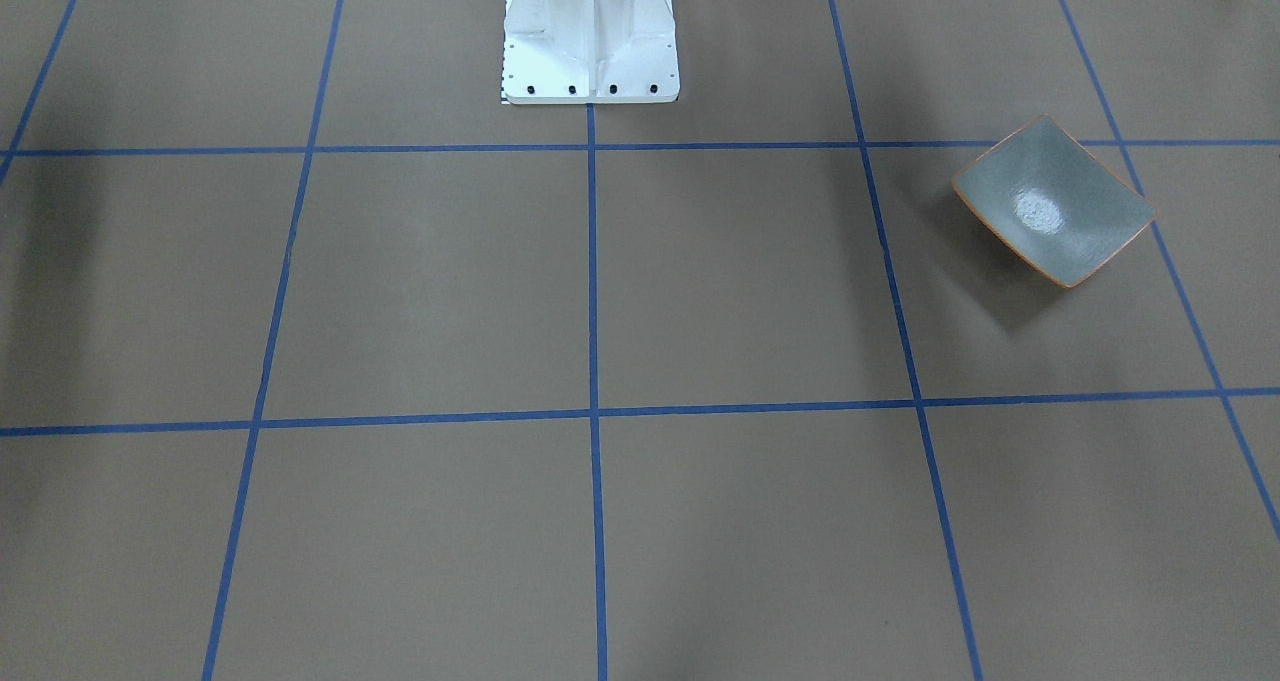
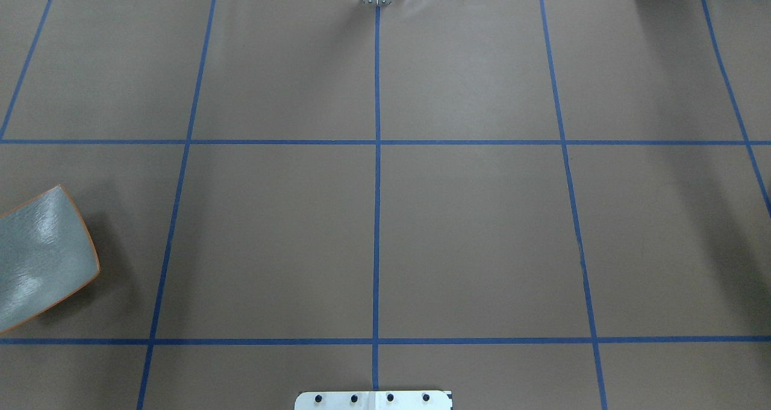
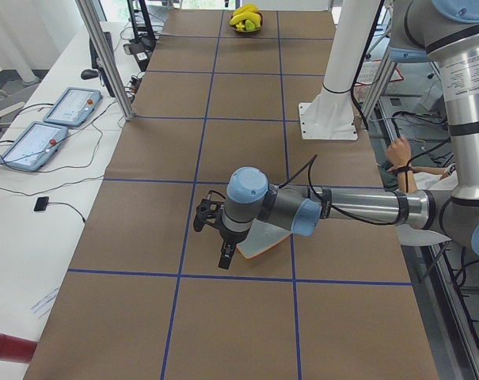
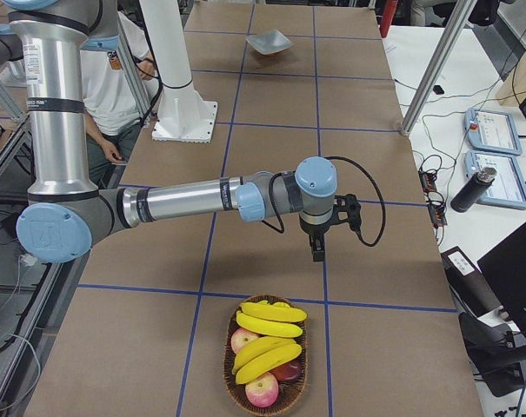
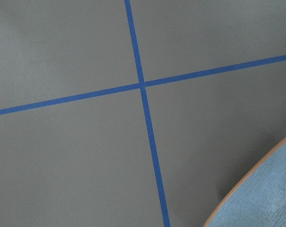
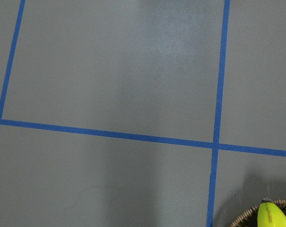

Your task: Transfer all bananas from basket to plate

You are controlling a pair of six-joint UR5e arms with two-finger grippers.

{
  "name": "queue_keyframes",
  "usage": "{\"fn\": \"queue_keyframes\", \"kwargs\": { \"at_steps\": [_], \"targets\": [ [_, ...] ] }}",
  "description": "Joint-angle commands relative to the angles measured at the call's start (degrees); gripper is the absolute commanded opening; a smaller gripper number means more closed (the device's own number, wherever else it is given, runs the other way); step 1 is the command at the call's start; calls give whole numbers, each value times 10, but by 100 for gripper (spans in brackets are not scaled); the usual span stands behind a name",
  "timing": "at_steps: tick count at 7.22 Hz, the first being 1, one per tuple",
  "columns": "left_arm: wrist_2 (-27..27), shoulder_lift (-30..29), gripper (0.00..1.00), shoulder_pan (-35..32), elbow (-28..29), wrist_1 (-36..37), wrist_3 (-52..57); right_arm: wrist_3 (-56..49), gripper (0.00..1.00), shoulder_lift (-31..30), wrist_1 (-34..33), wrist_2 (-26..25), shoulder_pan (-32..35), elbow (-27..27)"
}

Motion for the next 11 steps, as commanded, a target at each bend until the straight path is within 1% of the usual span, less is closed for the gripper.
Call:
{"fn": "queue_keyframes", "kwargs": {
  "at_steps": [1,11],
  "targets": [
    [-1,0,100,0,-1,3,0,-1,100,0,0,-2,0,-2],
    [0,0,100,0,2,-2,-1,-4,100,-13,0,-9,0,-2]
  ]
}}
